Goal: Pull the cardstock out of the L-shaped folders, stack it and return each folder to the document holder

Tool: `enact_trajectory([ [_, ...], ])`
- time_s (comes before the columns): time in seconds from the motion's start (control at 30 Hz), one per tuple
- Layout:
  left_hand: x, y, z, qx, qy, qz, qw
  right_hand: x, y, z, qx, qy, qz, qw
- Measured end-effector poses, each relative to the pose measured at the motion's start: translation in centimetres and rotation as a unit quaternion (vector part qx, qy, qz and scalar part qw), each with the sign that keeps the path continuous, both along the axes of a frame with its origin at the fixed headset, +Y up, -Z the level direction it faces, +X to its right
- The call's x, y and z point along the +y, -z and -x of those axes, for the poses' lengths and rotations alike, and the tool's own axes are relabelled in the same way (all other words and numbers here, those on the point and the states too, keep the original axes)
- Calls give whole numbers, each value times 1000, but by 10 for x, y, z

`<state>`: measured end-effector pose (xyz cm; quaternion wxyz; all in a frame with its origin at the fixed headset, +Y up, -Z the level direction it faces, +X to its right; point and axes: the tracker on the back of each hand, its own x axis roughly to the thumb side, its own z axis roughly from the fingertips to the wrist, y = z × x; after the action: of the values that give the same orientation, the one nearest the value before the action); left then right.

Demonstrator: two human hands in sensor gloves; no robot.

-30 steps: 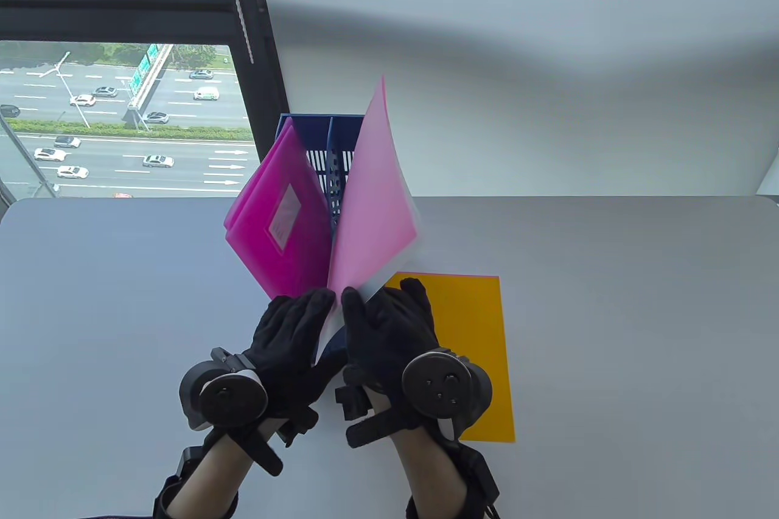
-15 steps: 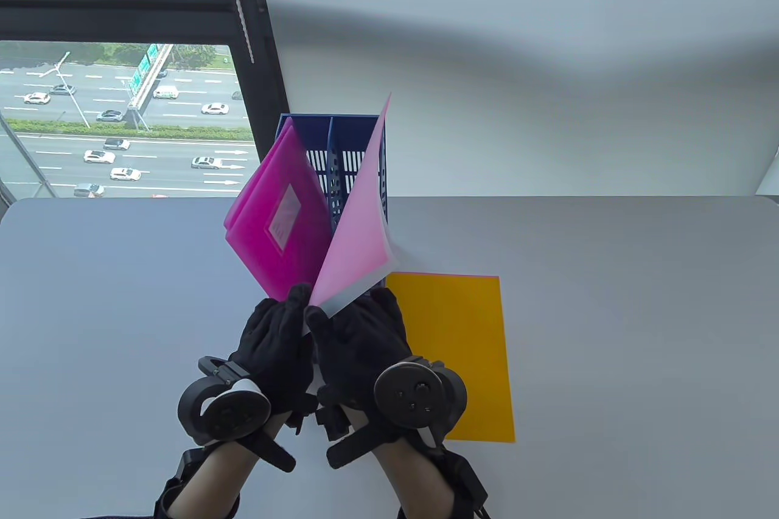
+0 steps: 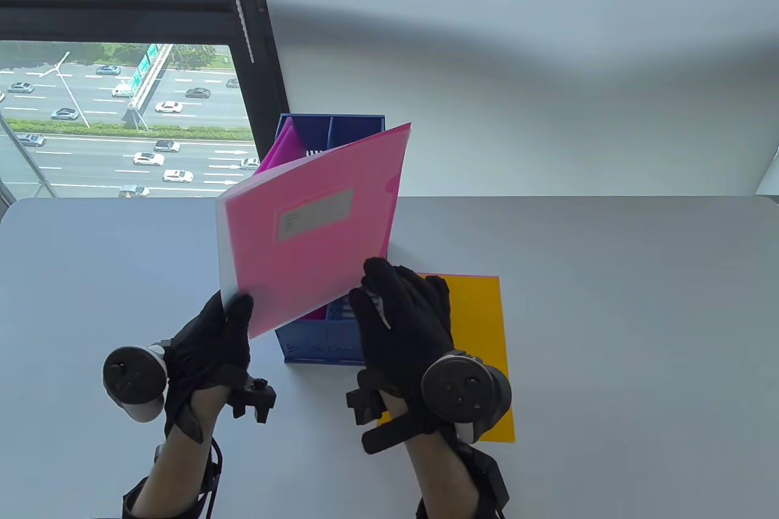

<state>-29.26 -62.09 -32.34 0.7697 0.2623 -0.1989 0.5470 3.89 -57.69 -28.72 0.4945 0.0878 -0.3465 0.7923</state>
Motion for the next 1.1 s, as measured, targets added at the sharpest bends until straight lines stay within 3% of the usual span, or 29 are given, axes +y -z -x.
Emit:
enact_trajectory([
  [0.13,-6,12,14,-68,-35,37,996,3,4,-28,-16,22,6,1000],
  [0.33,-24,29,21,-165,-91,91,978,-1,14,-56,39,67,38,996],
  [0.7,-54,47,-1,-252,-105,154,949,-21,39,-54,95,67,110,987],
  [0.97,-59,49,-14,-273,-101,165,942,-24,41,-52,35,36,97,994],
  [1.1,-59,48,-20,-291,-97,166,937,-25,37,-49,-36,0,68,997],
])
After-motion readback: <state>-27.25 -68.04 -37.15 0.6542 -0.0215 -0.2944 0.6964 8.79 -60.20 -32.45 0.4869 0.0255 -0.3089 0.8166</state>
